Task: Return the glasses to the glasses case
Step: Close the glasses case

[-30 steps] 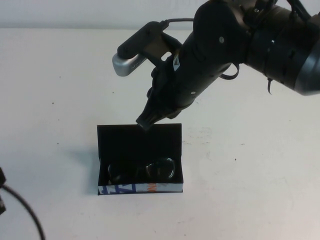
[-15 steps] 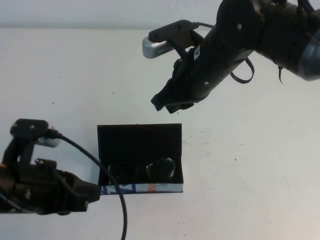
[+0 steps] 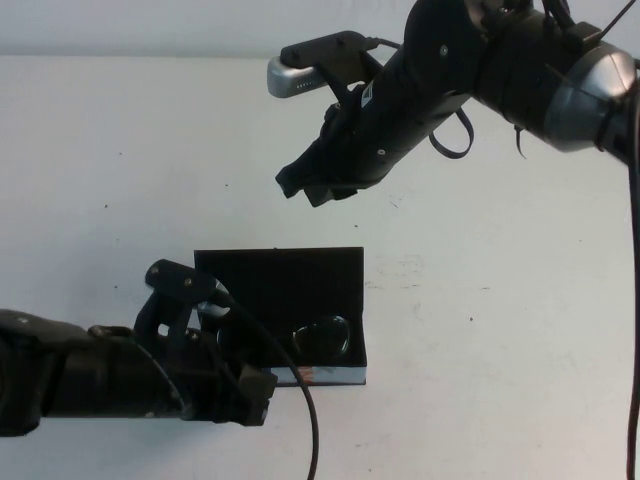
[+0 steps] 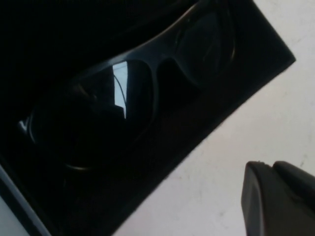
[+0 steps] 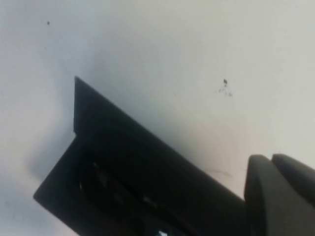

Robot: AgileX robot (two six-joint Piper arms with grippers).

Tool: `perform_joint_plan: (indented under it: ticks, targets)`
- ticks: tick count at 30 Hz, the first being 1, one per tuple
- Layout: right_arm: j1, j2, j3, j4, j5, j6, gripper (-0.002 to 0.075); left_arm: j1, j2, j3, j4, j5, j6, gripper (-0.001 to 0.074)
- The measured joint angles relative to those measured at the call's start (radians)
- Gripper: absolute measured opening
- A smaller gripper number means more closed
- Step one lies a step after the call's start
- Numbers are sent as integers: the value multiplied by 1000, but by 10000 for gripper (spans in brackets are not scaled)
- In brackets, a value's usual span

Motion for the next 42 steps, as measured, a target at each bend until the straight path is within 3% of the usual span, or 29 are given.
perform_joint_plan:
  ticks: [11,31,42]
  targets:
    - [-29,62,-55,39,-10,4,-12,-2,126,0,-199,-43,257,-5]
    - [-38,161,-62,86,-150,4,-11,-2,186,-12,-231,-37,345,-5]
    - [-39,216,-62,128,-95,-29,-11,-2,187,-12,-231,-37,349,-5]
